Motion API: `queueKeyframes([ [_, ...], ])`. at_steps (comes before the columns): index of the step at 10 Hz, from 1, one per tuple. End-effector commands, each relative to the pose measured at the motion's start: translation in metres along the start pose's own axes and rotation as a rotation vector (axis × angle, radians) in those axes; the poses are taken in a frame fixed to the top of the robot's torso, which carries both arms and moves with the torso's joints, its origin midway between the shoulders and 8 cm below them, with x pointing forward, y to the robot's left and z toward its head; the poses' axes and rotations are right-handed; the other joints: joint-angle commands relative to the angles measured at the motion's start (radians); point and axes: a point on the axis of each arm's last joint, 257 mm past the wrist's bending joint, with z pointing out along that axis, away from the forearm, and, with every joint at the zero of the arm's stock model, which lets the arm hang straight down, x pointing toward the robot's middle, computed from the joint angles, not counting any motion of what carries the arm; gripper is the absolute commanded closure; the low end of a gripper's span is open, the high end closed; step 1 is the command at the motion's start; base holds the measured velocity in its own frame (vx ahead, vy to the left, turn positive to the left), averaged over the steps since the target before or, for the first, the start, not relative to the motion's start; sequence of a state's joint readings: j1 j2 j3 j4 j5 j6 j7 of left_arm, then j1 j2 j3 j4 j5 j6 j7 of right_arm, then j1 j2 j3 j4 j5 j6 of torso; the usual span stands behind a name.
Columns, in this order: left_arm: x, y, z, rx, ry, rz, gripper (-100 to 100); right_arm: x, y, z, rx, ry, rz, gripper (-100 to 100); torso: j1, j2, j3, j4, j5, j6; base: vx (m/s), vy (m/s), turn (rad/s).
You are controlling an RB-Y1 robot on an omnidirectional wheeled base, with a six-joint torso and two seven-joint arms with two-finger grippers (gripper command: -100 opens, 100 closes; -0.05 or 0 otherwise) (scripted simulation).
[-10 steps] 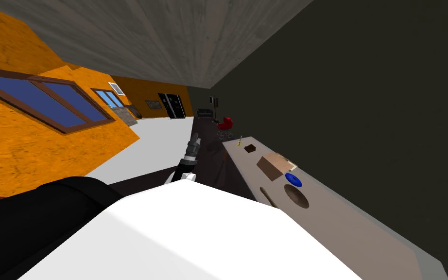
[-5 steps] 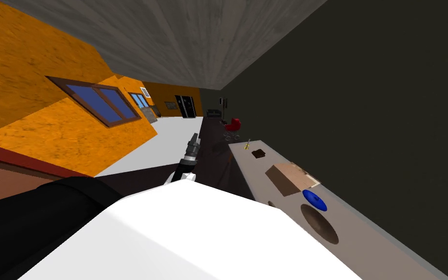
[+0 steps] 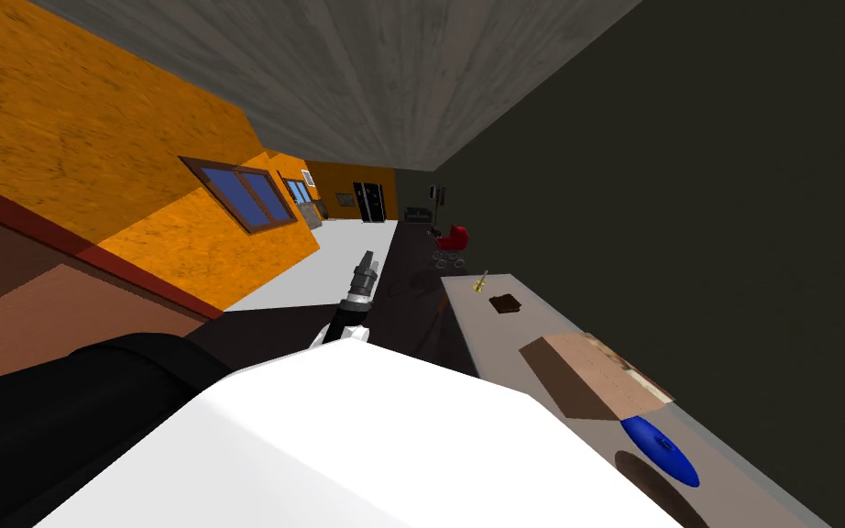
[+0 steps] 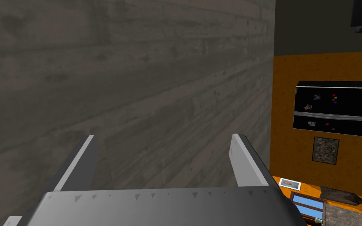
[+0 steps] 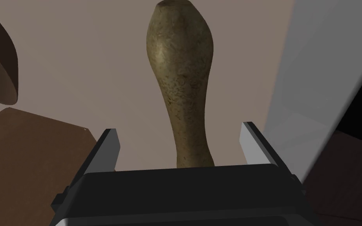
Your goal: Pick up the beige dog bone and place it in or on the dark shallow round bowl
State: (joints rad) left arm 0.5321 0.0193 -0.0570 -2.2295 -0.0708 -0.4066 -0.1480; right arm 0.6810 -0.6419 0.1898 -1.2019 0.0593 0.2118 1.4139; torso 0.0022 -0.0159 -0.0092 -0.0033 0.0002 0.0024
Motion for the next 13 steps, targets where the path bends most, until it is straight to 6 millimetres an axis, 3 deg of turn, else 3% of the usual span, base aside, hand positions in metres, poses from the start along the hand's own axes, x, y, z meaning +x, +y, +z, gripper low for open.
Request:
queueKeyframes([
  [1, 0.000, 0.000, 0.000, 0.000, 0.000, 0.000, 0, 0.015, 0.009, 0.003, -0.003, 0.046, -0.001, -100, 0.000, 0.000, 0.000, 0.000, 0.000, 0.000, 0.133, 0.002, 0.207],
  [2, 0.000, 0.000, 0.000, 0.000, 0.000, 0.000, 0, 0.008, 0.005, 0.002, -0.002, 0.026, 0.001, -100, 0.000, -0.001, 0.000, 0.000, 0.000, 0.000, 0.062, -0.006, 0.045],
  [3, 0.000, 0.000, 0.000, 0.000, 0.000, 0.000, 0, 0.009, 0.005, 0.003, -0.001, 0.030, -0.001, 0, 0.000, 0.003, 0.001, 0.000, 0.000, 0.001, 0.012, -0.001, -0.006],
  [4, 0.000, 0.000, 0.000, 0.000, 0.000, 0.000, 0, 0.003, 0.008, 0.010, 0.002, 0.028, 0.009, -100, 0.000, 0.006, 0.003, 0.001, 0.000, 0.001, -0.030, -0.020, 0.069],
  [9, 0.000, 0.000, 0.000, 0.000, 0.000, 0.000, 0, -0.006, 0.014, 0.022, 0.006, 0.027, 0.023, -100, -0.002, 0.012, 0.007, 0.002, -0.001, 0.001, -0.054, -0.032, 0.040],
  [10, 0.000, 0.000, 0.000, 0.000, 0.000, 0.000, 0, -0.006, 0.014, 0.023, 0.006, 0.026, 0.024, 100, -0.001, 0.010, 0.006, 0.002, 0.000, 0.001, 0.000, 0.000, 0.000],
  [13, 0.000, 0.000, 0.000, 0.000, 0.000, 0.000, 0, -0.006, 0.014, 0.023, 0.006, 0.026, 0.023, 100, 0.000, 0.009, 0.005, 0.002, 0.000, 0.001, 0.000, 0.000, 0.000],
])
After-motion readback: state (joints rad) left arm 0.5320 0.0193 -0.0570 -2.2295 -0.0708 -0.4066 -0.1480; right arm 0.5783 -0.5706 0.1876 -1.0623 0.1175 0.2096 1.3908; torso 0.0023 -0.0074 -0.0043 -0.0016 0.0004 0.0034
